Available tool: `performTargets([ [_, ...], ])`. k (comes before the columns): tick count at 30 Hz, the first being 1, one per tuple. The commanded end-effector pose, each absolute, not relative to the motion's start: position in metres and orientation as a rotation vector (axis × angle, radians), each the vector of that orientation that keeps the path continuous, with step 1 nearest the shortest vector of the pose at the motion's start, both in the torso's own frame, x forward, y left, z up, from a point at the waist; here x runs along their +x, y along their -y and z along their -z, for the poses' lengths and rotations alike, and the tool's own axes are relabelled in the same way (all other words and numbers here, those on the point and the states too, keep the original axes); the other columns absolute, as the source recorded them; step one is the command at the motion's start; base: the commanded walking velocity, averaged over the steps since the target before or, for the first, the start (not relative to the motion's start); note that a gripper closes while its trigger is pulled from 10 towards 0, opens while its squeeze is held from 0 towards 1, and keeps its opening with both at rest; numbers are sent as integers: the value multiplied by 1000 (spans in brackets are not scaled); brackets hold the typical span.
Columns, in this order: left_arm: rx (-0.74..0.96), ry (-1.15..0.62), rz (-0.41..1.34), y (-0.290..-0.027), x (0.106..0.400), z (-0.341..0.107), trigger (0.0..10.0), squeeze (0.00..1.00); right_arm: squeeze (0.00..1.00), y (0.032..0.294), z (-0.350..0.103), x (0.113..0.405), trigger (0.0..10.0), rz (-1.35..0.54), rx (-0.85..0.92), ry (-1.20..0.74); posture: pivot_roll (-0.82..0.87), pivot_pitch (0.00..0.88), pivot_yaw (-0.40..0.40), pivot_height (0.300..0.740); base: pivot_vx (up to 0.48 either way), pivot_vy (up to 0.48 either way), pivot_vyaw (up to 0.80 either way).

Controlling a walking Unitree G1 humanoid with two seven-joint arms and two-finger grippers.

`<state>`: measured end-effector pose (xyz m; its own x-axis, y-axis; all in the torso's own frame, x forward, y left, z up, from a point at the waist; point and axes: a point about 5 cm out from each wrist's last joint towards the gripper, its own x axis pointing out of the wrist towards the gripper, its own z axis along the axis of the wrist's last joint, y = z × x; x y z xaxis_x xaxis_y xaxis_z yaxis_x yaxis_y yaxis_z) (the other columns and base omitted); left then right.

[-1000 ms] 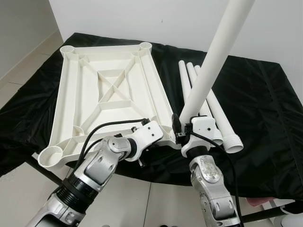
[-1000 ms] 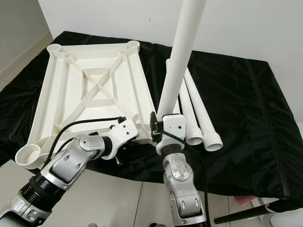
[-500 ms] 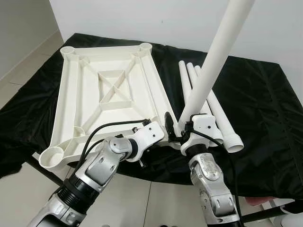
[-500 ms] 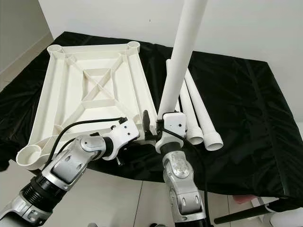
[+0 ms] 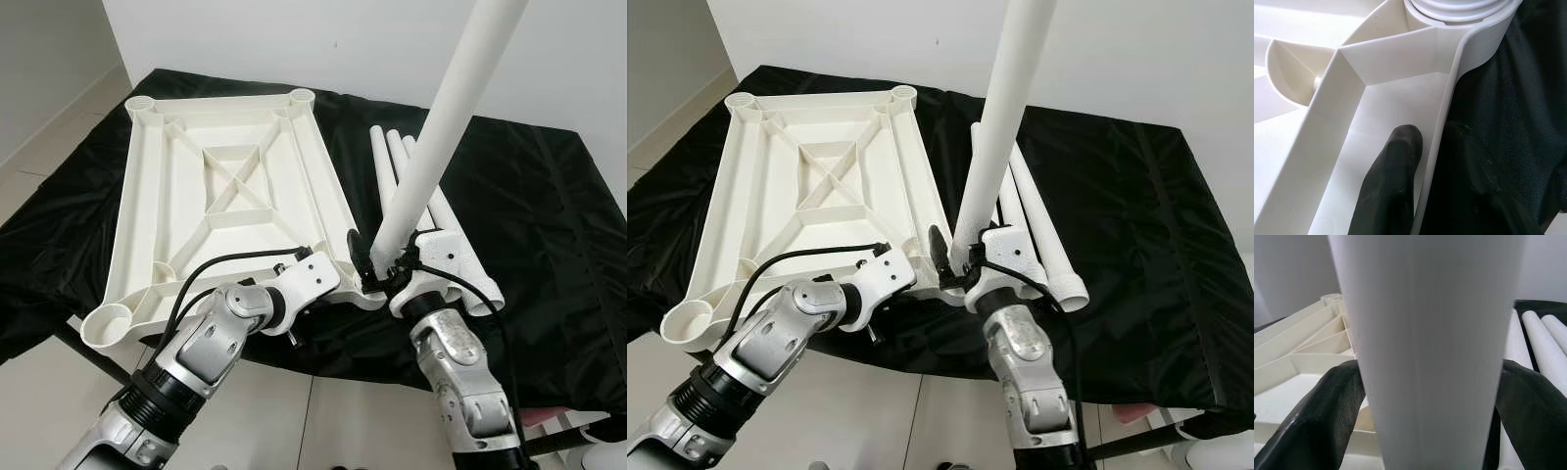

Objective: Building children table

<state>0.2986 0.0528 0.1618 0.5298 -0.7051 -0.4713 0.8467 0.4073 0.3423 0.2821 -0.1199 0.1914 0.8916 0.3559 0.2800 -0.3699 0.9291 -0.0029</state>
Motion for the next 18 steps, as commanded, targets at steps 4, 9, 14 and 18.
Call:
performTargets([
  [4,582,-269,1040,-48,295,-161,10000,0,0,128,-190,283,10000,-471,58,251,-106,156,-7,740,0,0,0],
  [9,582,-268,1039,-48,296,-161,10000,0,0,135,-187,284,10000,-559,20,227,-109,160,-6,740,0,0,0],
  [14,581,-269,1036,-48,297,-161,10000,0,0,146,-191,293,10000,-679,-37,206,-104,162,-5,740,0,0,0],
  [18,582,-270,1035,-49,297,-161,10000,0,0,150,-193,298,10000,-745,-46,187,-103,161,-4,740,0,0,0],
])
